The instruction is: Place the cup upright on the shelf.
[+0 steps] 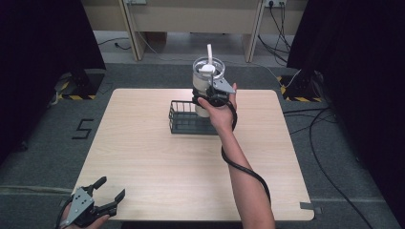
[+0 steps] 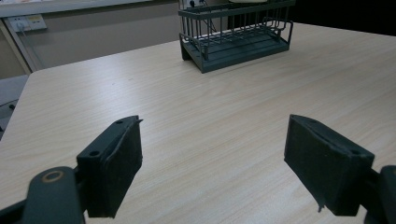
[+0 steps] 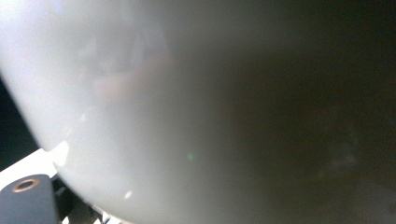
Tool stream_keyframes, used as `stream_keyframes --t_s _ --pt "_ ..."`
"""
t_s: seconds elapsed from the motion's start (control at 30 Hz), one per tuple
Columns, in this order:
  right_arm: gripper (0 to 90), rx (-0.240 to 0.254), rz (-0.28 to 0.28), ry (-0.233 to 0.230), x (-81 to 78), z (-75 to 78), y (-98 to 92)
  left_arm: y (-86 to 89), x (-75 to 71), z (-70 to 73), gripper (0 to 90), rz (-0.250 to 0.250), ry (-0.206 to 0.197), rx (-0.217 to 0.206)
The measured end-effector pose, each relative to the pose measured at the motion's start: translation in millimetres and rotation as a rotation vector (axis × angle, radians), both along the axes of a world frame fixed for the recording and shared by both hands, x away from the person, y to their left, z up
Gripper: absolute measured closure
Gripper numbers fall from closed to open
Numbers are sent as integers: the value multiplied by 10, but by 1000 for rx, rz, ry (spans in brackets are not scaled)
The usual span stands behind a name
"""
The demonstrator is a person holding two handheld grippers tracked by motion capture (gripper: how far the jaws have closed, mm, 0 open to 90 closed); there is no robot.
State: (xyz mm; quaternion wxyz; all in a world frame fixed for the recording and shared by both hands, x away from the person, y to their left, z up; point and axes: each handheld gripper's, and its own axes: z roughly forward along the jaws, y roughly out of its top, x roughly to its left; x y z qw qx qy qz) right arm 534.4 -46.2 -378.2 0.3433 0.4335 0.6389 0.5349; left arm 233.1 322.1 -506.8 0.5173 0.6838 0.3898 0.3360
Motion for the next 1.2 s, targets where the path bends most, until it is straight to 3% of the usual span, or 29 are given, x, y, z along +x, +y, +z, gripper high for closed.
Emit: stream_keyframes --t_s 1.2 --pt "101 -49 -24 75 164 -398 76 9 -3 -5 185 2 3 -4"
